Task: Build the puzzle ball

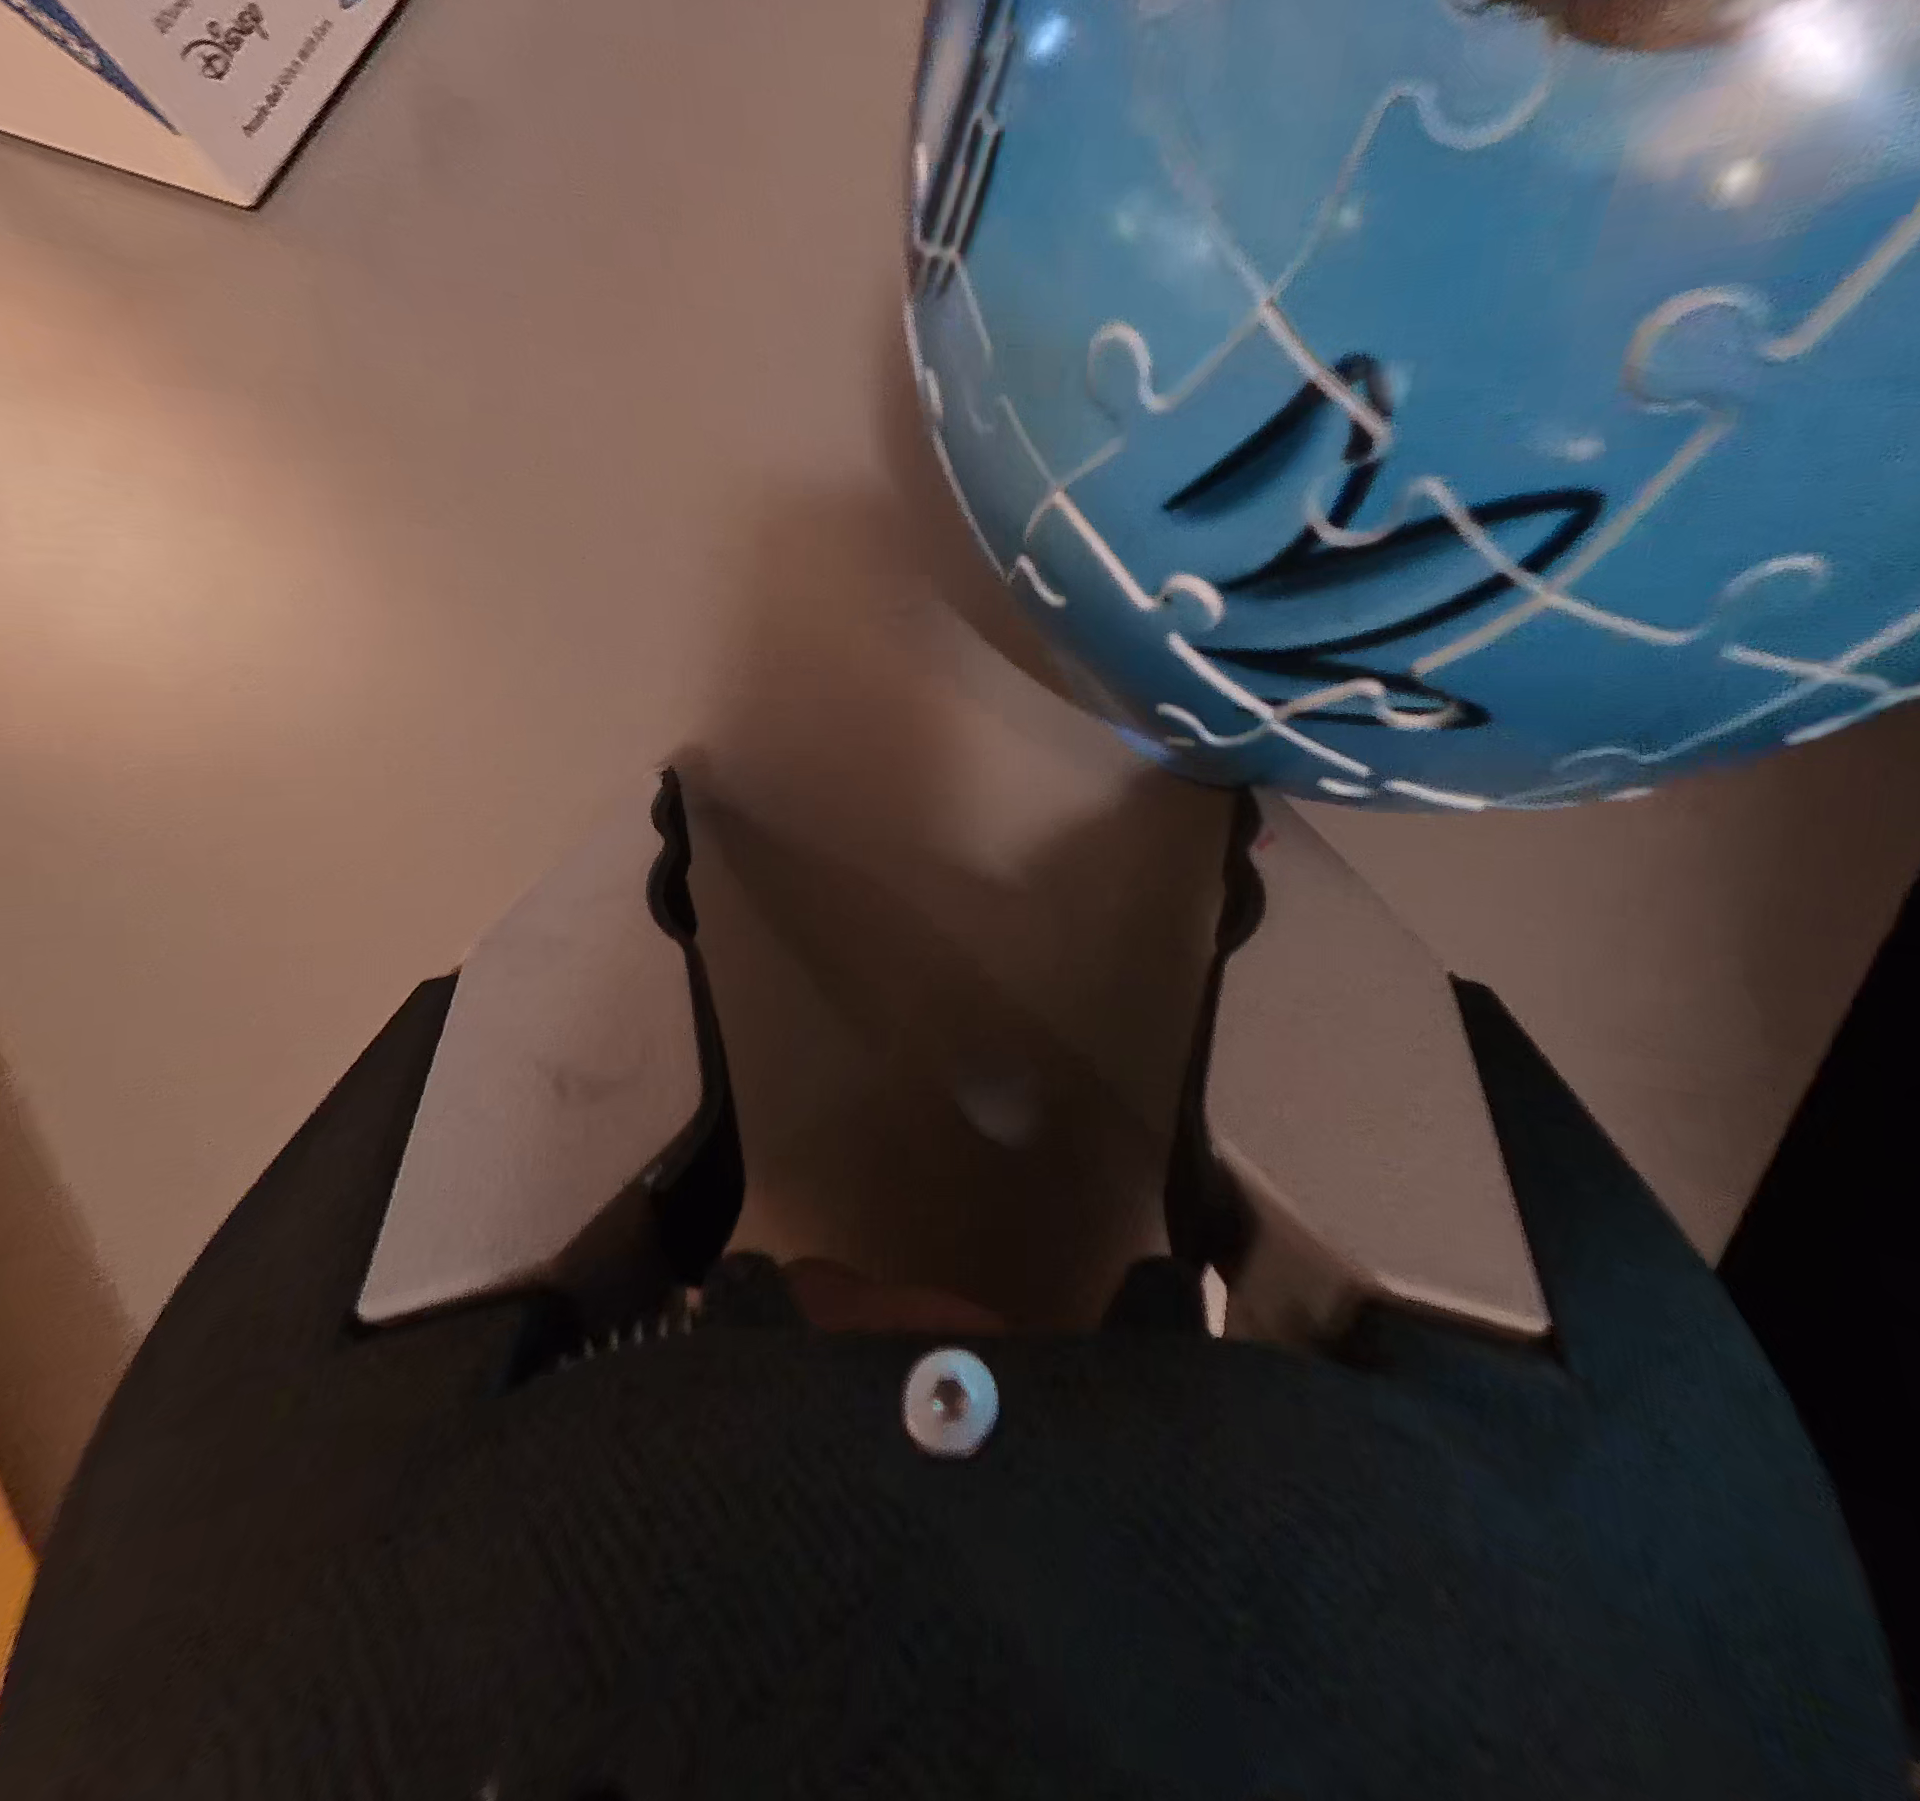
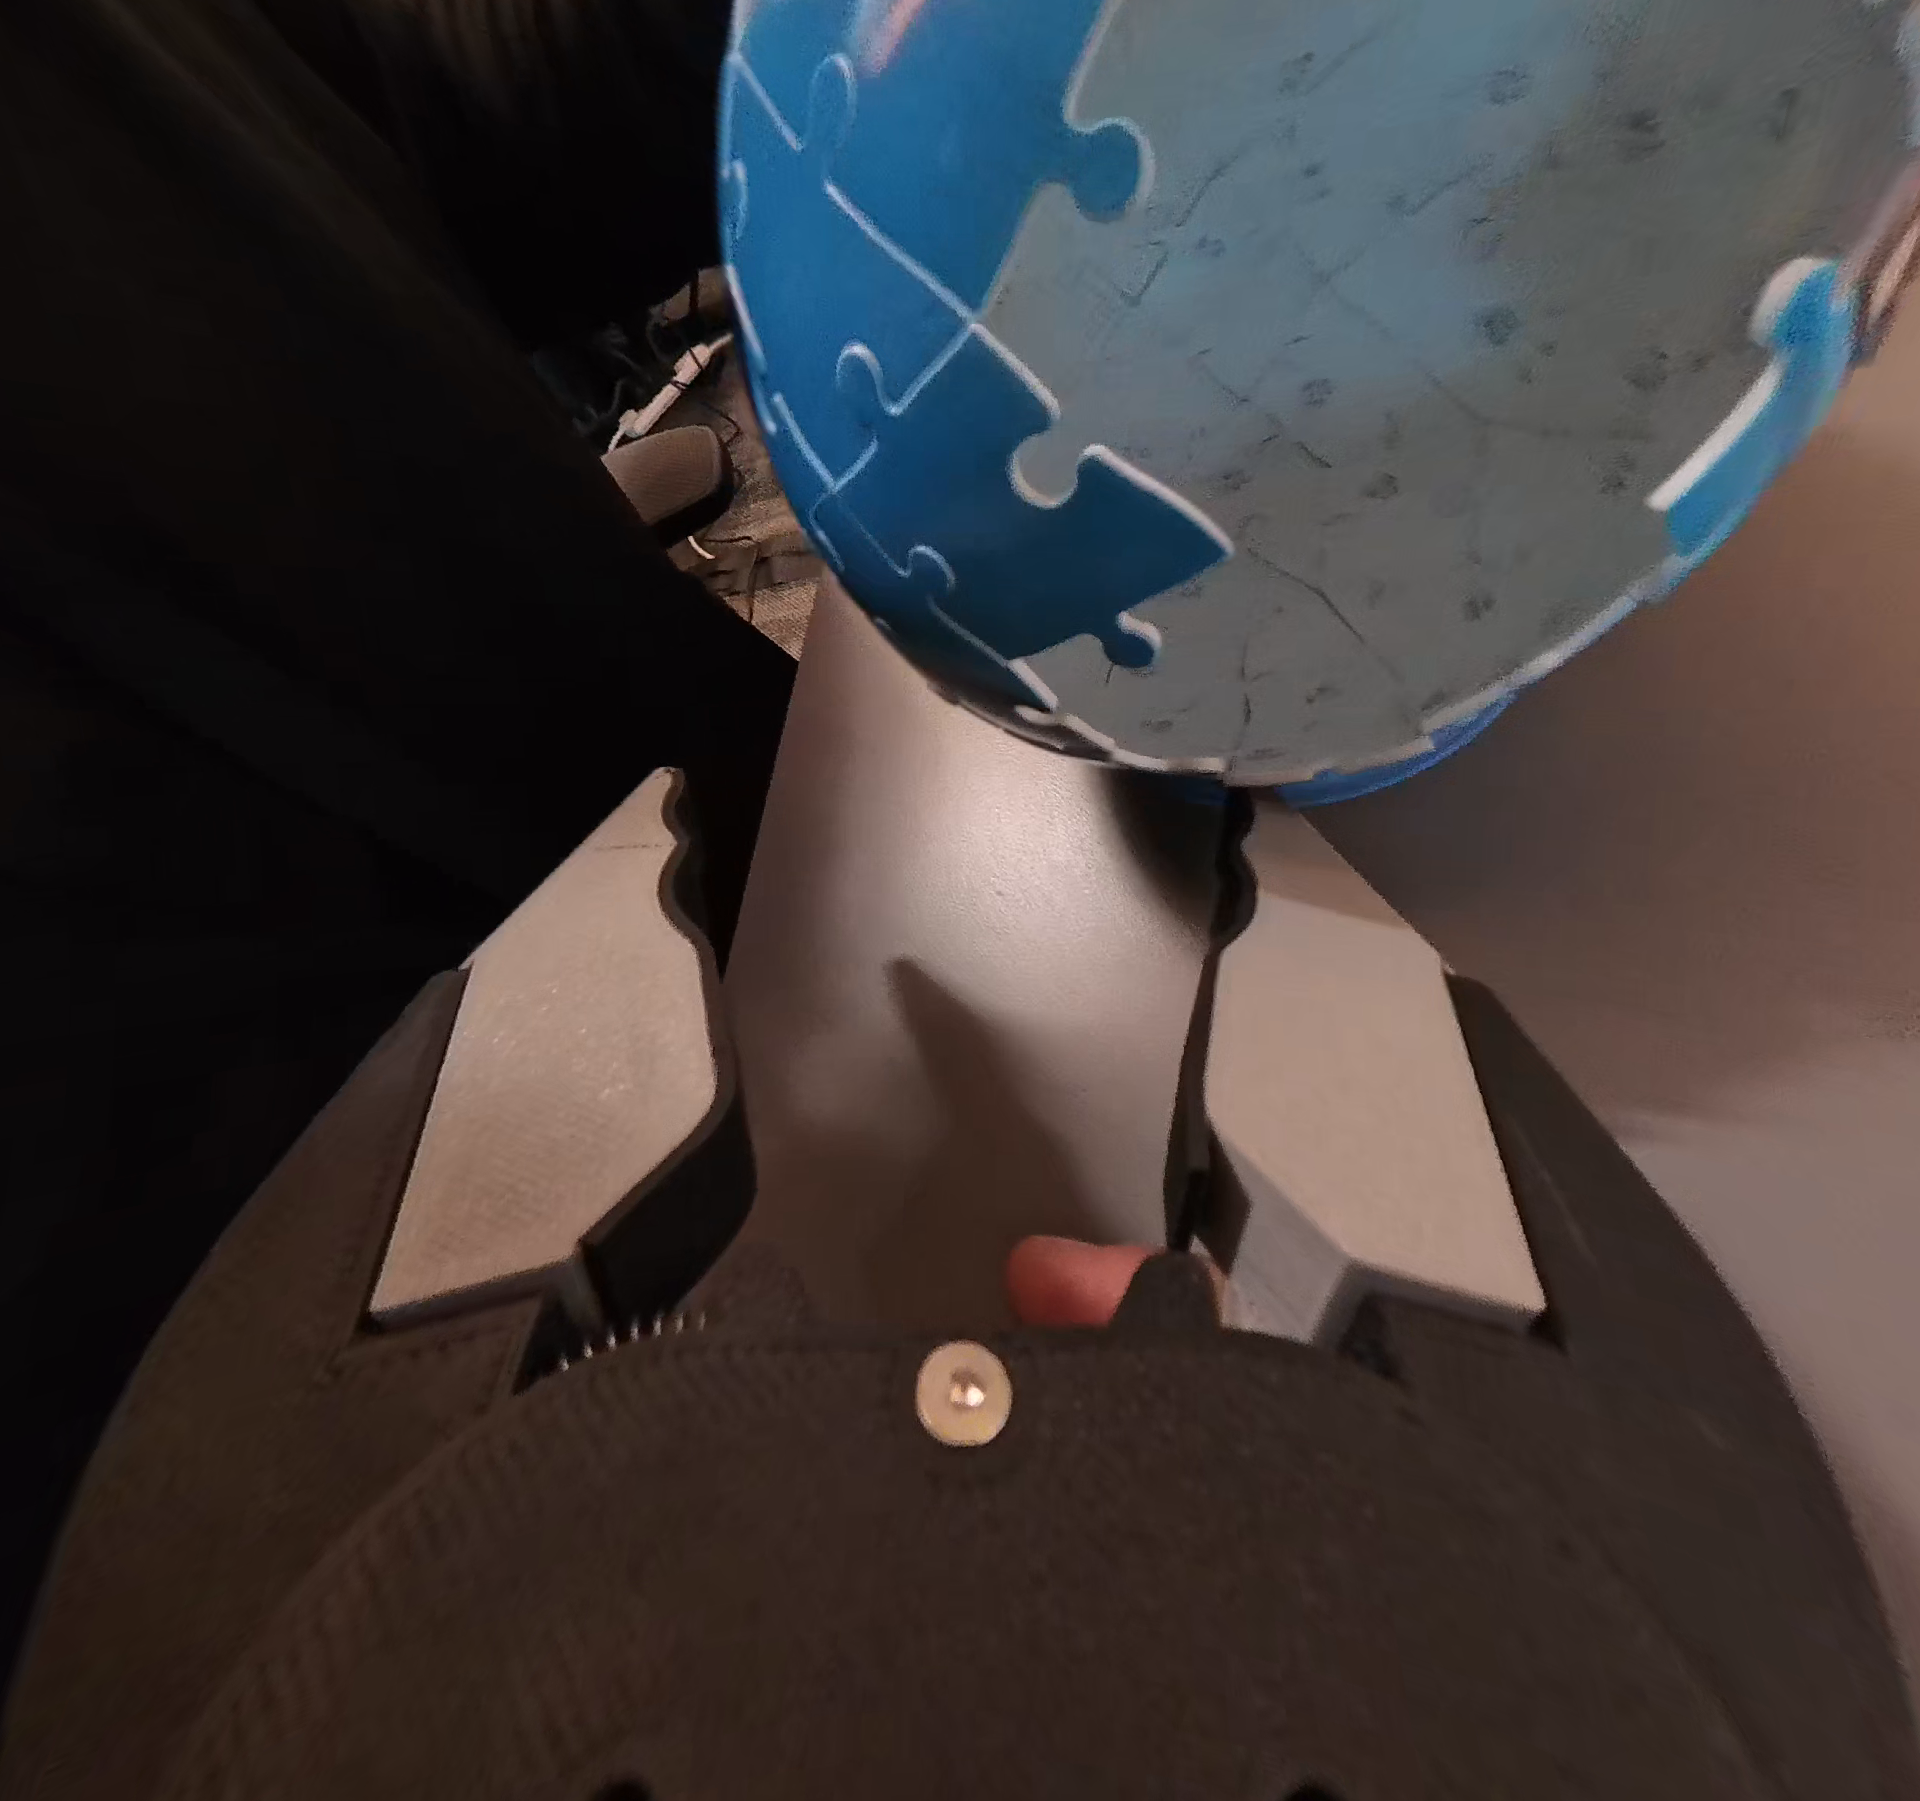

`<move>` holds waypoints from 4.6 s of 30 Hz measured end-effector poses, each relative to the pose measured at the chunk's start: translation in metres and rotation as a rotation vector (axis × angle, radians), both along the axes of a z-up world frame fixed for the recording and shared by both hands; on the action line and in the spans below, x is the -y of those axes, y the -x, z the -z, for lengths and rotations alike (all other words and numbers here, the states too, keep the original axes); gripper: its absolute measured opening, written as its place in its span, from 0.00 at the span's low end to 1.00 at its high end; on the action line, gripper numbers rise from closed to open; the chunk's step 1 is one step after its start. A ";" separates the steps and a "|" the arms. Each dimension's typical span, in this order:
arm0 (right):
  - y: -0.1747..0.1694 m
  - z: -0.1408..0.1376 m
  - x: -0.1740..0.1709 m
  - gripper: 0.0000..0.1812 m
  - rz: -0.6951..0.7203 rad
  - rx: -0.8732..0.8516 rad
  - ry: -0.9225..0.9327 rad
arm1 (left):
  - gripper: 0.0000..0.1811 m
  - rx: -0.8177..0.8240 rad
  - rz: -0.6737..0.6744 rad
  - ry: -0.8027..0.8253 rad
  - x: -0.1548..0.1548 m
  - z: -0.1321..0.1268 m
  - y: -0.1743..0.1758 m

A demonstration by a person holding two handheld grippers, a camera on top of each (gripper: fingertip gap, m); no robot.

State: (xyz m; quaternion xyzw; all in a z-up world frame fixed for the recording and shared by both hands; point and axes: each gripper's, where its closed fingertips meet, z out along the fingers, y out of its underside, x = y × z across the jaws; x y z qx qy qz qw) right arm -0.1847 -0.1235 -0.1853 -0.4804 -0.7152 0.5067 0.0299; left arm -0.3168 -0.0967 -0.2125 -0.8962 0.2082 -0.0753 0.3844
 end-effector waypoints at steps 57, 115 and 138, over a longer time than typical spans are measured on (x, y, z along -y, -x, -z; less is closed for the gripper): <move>0.095 -0.067 -0.063 0.48 -0.332 0.567 0.165 | 0.51 1.089 -0.596 0.081 0.038 -0.059 -0.082; 0.073 -0.056 -0.065 0.53 -0.122 0.462 0.430 | 0.55 0.959 -0.346 0.142 0.023 -0.070 -0.053; 0.085 -0.052 -0.062 0.59 -0.010 0.309 0.377 | 0.55 0.767 -0.323 0.066 0.009 -0.078 -0.025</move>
